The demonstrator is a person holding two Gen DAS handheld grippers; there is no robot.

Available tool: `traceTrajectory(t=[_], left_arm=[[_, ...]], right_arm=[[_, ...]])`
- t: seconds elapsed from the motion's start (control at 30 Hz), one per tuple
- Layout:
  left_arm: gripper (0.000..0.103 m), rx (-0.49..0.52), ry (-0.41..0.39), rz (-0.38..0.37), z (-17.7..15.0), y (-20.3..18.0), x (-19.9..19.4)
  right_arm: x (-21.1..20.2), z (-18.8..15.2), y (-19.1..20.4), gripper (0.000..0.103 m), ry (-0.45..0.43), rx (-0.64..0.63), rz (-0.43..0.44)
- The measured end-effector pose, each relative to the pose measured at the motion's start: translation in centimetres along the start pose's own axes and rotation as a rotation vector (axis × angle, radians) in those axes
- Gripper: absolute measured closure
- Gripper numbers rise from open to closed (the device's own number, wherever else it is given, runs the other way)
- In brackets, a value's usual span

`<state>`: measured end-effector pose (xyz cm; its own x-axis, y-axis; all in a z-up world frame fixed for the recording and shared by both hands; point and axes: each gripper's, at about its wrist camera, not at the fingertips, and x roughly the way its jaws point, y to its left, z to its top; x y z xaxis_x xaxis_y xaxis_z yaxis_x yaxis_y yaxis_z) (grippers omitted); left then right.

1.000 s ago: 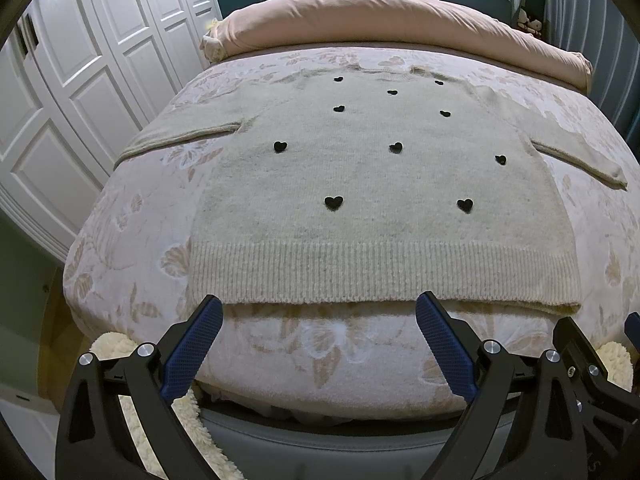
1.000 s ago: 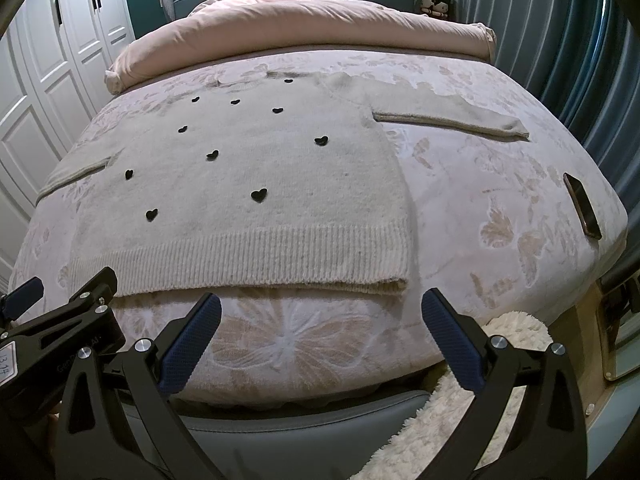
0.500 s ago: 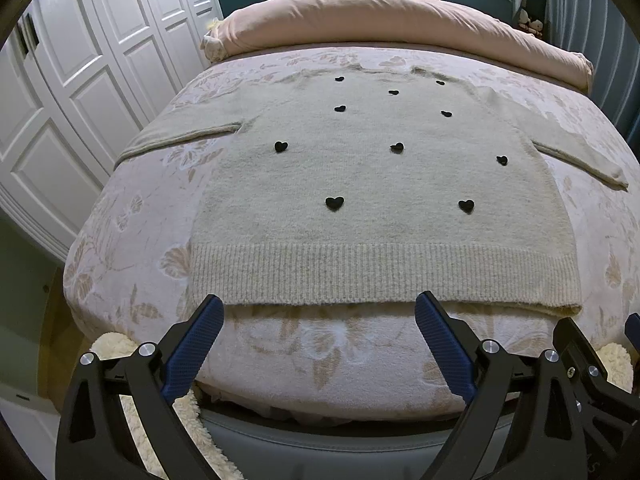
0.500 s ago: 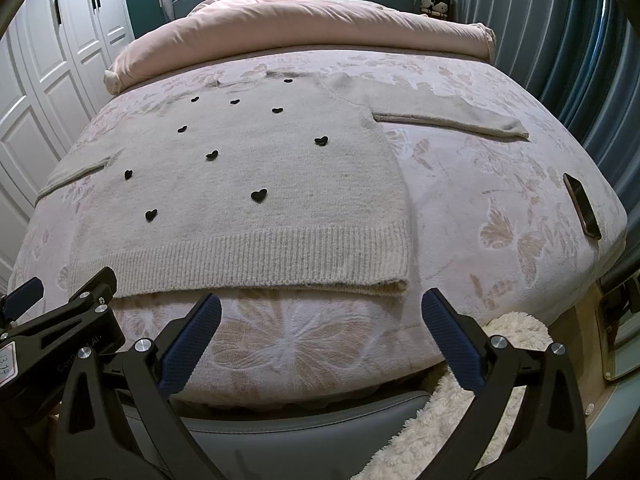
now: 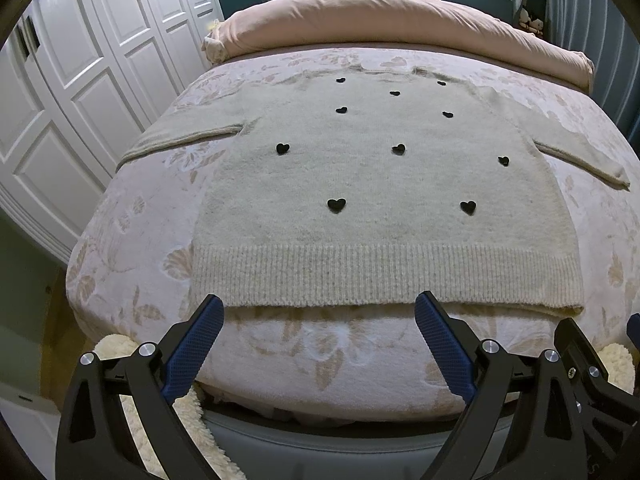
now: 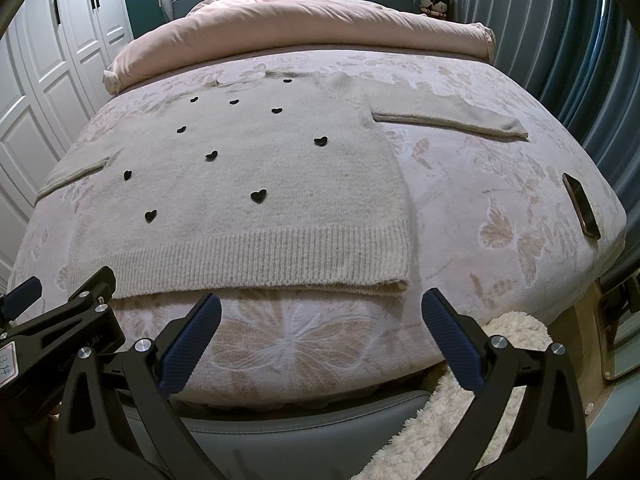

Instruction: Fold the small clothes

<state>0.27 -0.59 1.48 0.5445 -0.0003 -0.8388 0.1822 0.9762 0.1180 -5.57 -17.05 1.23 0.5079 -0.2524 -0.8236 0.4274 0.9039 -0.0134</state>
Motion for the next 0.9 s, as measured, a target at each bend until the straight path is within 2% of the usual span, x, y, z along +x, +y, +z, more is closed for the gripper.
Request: traceTrajectory(t=[0.9], left_arm=[[0.013, 0.0, -0.001, 0.002, 0.02, 0.08, -0.06]], right_arm=[[-0.02, 0.01, 0.06, 0.005, 0.004, -0.001, -0.001]])
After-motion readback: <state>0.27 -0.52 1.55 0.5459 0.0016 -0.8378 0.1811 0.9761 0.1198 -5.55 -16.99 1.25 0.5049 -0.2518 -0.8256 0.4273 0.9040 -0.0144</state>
